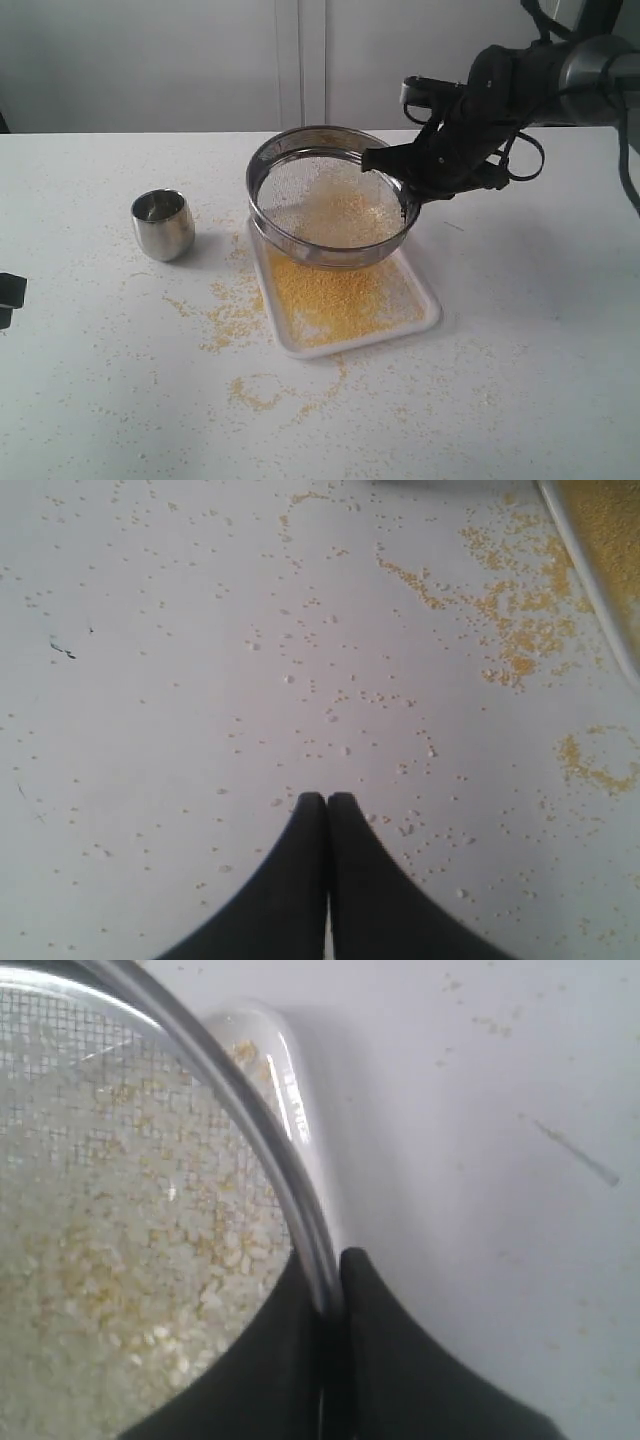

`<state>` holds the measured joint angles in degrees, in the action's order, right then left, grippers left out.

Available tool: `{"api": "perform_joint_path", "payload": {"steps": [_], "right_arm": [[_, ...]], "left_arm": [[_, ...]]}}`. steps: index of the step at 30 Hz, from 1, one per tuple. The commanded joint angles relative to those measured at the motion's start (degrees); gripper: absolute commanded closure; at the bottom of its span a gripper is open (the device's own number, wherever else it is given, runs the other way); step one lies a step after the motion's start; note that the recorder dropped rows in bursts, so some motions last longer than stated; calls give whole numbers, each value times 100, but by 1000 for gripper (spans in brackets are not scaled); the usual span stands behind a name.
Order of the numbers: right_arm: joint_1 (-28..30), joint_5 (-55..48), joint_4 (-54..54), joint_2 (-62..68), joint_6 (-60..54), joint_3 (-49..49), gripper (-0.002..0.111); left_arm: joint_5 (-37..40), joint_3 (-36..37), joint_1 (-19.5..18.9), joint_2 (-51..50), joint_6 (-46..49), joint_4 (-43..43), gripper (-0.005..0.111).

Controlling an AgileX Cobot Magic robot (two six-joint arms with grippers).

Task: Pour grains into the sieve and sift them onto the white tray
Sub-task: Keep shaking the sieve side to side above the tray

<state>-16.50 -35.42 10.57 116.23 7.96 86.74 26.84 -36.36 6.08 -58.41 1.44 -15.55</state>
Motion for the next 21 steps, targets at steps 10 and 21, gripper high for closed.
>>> {"api": "perform_joint_path", "payload": {"steps": [10,21], "right_arm": [[2,-1037,-335,-100,-199,107,108],[-61,-1061,-378,-28,234,203,108]], "left_arm": [[53,51,-7,44,11,-47,107],[53,51,-7,44,11,-47,107]]}}
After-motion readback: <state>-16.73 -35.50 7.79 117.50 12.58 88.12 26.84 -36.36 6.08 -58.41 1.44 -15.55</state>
